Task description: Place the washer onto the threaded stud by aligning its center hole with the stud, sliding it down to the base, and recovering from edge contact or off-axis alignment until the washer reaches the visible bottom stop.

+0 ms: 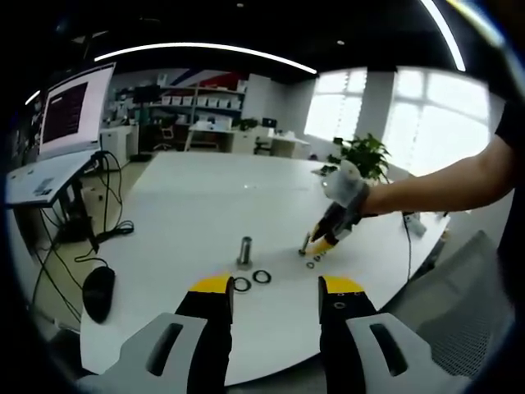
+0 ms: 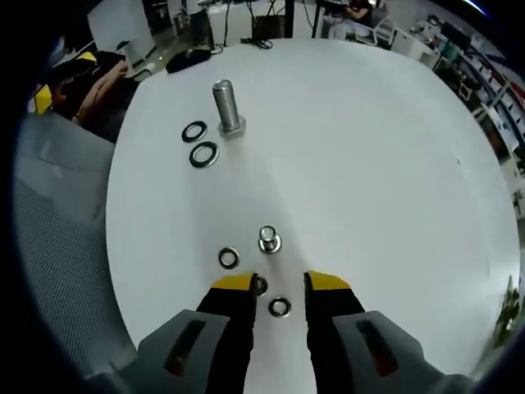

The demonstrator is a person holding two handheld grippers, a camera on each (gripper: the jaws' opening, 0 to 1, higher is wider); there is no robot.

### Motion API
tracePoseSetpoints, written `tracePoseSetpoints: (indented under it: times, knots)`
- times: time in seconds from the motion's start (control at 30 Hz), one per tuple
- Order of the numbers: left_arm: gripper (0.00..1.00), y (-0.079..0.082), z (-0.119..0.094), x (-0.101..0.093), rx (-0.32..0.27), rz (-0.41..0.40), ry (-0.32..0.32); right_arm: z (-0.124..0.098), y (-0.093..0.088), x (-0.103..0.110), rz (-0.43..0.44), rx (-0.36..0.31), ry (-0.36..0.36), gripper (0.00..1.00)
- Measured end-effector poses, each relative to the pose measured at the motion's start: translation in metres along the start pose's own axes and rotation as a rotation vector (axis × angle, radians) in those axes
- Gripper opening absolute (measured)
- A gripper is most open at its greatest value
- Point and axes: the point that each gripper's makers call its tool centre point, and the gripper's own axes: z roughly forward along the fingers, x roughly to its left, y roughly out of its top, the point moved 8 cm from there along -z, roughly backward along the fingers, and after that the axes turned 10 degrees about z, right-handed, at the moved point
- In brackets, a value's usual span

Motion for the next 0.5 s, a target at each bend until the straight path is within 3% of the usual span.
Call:
tracePoseSetpoints:
  times: [0.5]
  knots:
    - [0.39,0.000,0.000,0.001,0.003,0.001,0.004,-0.002,-0.018,-0.013,0.026,0.053,0.014,0.25]
